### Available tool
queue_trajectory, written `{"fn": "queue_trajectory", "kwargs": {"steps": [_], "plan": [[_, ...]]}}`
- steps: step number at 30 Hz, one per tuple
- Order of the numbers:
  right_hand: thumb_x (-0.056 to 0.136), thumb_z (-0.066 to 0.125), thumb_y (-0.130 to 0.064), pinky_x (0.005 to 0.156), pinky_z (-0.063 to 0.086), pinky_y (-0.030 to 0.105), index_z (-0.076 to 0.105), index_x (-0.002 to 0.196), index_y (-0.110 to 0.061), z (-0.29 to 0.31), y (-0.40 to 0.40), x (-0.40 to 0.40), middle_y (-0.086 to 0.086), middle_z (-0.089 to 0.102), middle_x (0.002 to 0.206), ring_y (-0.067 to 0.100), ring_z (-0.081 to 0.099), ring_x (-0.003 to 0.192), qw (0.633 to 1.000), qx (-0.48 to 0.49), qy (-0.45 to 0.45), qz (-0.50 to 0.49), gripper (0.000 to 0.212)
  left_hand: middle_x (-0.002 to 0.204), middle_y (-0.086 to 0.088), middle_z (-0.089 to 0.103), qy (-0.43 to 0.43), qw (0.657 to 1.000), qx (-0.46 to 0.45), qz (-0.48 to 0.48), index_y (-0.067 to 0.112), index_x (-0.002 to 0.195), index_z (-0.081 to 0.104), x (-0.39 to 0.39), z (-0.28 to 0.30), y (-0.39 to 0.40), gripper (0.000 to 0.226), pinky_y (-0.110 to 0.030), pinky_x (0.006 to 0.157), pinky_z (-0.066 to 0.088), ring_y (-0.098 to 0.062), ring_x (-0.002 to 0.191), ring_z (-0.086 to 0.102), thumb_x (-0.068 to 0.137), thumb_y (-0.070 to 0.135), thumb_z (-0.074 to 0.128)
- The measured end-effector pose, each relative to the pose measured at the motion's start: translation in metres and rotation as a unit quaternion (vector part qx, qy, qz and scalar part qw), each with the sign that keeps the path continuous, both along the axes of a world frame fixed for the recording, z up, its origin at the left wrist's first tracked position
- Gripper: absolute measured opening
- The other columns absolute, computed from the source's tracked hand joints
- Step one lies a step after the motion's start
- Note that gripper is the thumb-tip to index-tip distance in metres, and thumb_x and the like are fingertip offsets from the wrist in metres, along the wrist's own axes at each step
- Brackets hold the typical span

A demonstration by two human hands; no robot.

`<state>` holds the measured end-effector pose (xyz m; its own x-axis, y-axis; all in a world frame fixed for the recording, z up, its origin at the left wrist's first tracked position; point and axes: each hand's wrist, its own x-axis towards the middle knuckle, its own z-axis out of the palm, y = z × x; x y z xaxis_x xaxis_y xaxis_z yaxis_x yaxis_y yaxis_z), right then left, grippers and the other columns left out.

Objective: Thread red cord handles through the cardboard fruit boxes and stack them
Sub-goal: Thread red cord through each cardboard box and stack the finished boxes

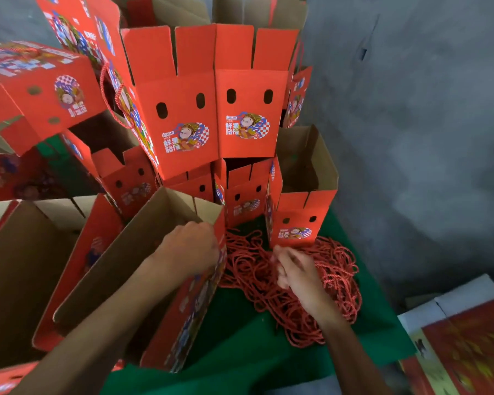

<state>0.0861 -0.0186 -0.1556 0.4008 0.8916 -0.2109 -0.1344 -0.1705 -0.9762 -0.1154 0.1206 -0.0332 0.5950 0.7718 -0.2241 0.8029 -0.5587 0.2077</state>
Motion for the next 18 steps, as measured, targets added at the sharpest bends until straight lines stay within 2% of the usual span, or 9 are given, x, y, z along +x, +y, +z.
{"fn": "queue_trajectory", "kwargs": {"steps": [3, 6, 8, 10, 11, 13, 14, 16, 18], "plan": [[0.100, 0.067, -0.039, 0.057, 0.050, 0.027, 0.067, 0.085, -0.006, -0.007, 0.003, -0.005, 0.011, 0.072, 0.081, 0.019, 0.060, 0.059, 0.998, -0.050, 0.022, 0.000, 0.036, 0.109, -0.006, 0.064, -0.038, 0.995, -0.081, 0.039, 0.018, 0.109, 0.049, -0.003, -0.006, 0.014, 0.017, -0.037, 0.076, 0.048, -0.027, 0.094, 0.064, 0.099, 0.031, 0.042], [0.098, 0.071, -0.030, 0.065, 0.057, 0.027, 0.068, 0.091, -0.005, -0.023, 0.005, -0.007, 0.009, 0.076, 0.090, 0.017, 0.069, 0.067, 0.995, -0.090, -0.017, -0.041, 0.026, 0.093, 0.002, 0.064, -0.151, 0.969, -0.189, 0.054, 0.028, 0.101, 0.051, -0.005, -0.011, 0.019, 0.009, -0.032, 0.066, 0.046, -0.017, 0.081, 0.062, 0.095, 0.026, 0.045], [0.099, 0.069, -0.023, 0.076, 0.060, 0.026, 0.067, 0.102, -0.008, -0.036, 0.002, -0.005, 0.008, 0.077, 0.099, 0.014, 0.074, 0.078, 0.984, -0.154, -0.090, -0.024, 0.015, 0.081, 0.006, 0.066, -0.202, 0.951, -0.221, 0.078, 0.028, 0.099, 0.057, -0.008, -0.013, 0.019, 0.011, -0.027, 0.059, 0.047, -0.011, 0.072, 0.063, 0.094, 0.022, 0.049], [0.100, 0.068, -0.026, 0.082, 0.058, 0.028, 0.065, 0.111, -0.013, -0.051, -0.003, -0.001, 0.004, 0.075, 0.105, 0.015, 0.073, 0.089, 0.946, -0.234, -0.218, 0.050, 0.018, 0.070, 0.009, 0.064, -0.223, 0.933, -0.260, 0.108, 0.021, 0.095, 0.059, -0.011, -0.013, 0.018, 0.011, -0.020, 0.053, 0.049, -0.009, 0.063, 0.061, 0.094, 0.016, 0.049], [0.100, 0.067, -0.030, 0.086, 0.057, 0.033, 0.066, 0.113, -0.016, -0.058, -0.006, 0.000, 0.003, 0.075, 0.107, 0.018, 0.072, 0.095, 0.915, -0.269, -0.287, 0.088, 0.020, 0.070, 0.004, 0.064, -0.225, 0.922, -0.288, 0.132, 0.018, 0.095, 0.059, -0.011, -0.014, 0.019, 0.011, -0.022, 0.055, 0.050, -0.015, 0.065, 0.062, 0.094, 0.015, 0.049], [0.098, 0.064, -0.036, 0.089, 0.057, 0.034, 0.071, 0.115, -0.022, -0.066, -0.009, -0.002, 0.001, 0.076, 0.110, 0.022, 0.072, 0.102, 0.844, -0.313, -0.418, 0.123, 0.022, 0.091, -0.010, 0.074, -0.212, 0.900, -0.330, 0.191, 0.013, 0.103, 0.064, -0.013, -0.014, 0.021, 0.015, -0.033, 0.071, 0.054, -0.027, 0.083, 0.071, 0.096, 0.018, 0.051], [0.097, 0.063, -0.039, 0.088, 0.057, 0.032, 0.072, 0.114, -0.026, -0.069, -0.009, -0.004, -0.002, 0.077, 0.109, 0.021, 0.072, 0.102, 0.816, -0.317, -0.467, 0.124, 0.023, 0.098, -0.014, 0.075, -0.210, 0.889, -0.346, 0.214, 0.011, 0.107, 0.065, -0.013, -0.014, 0.022, 0.019, -0.036, 0.077, 0.055, -0.028, 0.087, 0.072, 0.097, 0.019, 0.052], [0.095, 0.061, -0.046, 0.084, 0.058, 0.030, 0.073, 0.109, -0.027, -0.072, -0.007, -0.010, -0.004, 0.078, 0.100, 0.019, 0.074, 0.098, 0.780, -0.298, -0.534, 0.134, 0.027, 0.089, -0.009, 0.078, -0.223, 0.868, -0.371, 0.243, 0.010, 0.103, 0.068, -0.012, -0.015, 0.024, 0.017, -0.035, 0.076, 0.056, -0.026, 0.081, 0.074, 0.098, 0.019, 0.054], [0.091, 0.060, -0.051, 0.089, 0.055, 0.032, 0.075, 0.104, -0.025, -0.075, -0.002, -0.017, -0.004, 0.077, 0.097, 0.020, 0.071, 0.101, 0.750, -0.261, -0.590, 0.149, 0.033, 0.084, -0.006, 0.077, -0.230, 0.855, -0.380, 0.266, 0.010, 0.098, 0.069, -0.012, -0.017, 0.026, 0.017, -0.034, 0.076, 0.055, -0.025, 0.080, 0.073, 0.099, 0.019, 0.055]]}}
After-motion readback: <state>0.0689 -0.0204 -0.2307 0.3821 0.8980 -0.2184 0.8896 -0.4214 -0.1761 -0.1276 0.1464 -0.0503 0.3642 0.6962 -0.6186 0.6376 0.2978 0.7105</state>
